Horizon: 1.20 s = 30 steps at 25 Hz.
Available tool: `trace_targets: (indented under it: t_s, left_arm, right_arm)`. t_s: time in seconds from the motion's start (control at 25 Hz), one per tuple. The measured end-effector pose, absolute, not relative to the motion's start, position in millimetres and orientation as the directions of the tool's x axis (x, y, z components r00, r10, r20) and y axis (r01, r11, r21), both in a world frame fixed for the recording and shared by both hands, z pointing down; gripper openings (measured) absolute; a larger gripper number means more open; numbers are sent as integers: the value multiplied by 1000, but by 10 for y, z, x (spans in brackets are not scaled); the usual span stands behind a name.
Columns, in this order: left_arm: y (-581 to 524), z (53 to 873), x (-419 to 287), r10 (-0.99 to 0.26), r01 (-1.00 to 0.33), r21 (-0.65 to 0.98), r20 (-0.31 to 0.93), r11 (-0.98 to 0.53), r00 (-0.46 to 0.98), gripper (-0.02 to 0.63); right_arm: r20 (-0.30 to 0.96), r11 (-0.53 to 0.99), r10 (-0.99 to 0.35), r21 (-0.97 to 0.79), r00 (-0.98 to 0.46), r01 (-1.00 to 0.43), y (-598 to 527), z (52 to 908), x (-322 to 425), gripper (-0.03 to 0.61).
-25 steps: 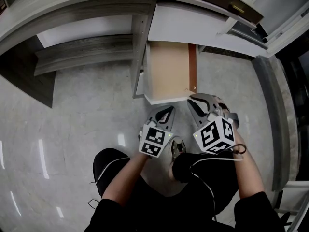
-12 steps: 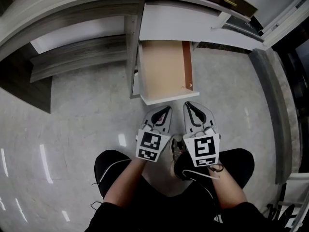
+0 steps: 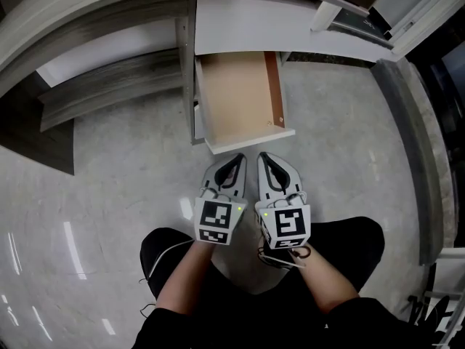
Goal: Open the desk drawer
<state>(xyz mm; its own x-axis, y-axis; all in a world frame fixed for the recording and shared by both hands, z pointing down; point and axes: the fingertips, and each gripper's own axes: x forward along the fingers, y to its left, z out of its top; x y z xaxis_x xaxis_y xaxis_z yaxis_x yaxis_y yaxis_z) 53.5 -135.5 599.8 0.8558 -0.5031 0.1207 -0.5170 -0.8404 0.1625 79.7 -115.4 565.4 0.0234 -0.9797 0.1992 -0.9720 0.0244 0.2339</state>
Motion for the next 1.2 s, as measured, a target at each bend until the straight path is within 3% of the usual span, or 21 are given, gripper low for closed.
trace_targets:
  t_s: [1.2]
  left_arm:
    - [-1351, 5930, 527, -525, -536, 143, 111, -832, 844, 5]
  right_arm:
    - [257, 5, -965, 219, 52, -976, -1157, 5727, 886, 6]
